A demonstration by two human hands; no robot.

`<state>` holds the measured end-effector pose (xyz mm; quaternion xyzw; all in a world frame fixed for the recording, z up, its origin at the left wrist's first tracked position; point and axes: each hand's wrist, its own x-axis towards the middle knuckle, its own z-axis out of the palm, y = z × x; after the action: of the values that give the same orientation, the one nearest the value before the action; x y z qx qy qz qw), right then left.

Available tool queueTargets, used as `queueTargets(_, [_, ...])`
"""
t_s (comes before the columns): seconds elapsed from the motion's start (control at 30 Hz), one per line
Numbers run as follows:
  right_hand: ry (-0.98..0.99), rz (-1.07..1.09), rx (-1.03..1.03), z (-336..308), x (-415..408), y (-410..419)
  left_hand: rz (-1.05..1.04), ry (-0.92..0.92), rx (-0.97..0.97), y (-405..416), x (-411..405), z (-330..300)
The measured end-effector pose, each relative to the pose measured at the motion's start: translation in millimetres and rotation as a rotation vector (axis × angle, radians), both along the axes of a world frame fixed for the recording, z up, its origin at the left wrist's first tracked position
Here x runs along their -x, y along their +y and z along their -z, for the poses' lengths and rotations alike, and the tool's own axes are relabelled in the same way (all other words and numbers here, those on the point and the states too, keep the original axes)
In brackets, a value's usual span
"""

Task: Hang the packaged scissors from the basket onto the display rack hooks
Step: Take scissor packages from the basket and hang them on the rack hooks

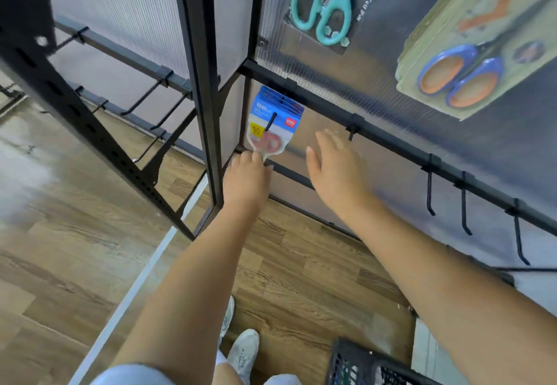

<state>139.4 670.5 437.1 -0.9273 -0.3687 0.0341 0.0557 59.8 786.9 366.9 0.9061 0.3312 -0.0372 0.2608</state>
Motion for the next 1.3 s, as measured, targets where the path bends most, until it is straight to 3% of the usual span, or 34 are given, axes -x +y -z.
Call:
queueTargets(0.2, [-0.038, 0.071, 0.173, -32, 32, -71, 0.365, -0.023, -0.276, -54, 19, -53])
queueTargets(0.6, [-0.042, 0.481, 0.092, -75, 100, -253, 0.836, -0.067, -0.381, -232, 23, -125])
queueTargets(0.97, [0.123, 1.105, 0.05, -9, 211, -524, 1.455, 0.001, -0.279, -504, 57, -84])
queueTargets(1.3, [0.305, 1.305, 0.059, 81, 326, -660, 1.77, 0.099, -0.288, -678, 115, 7])
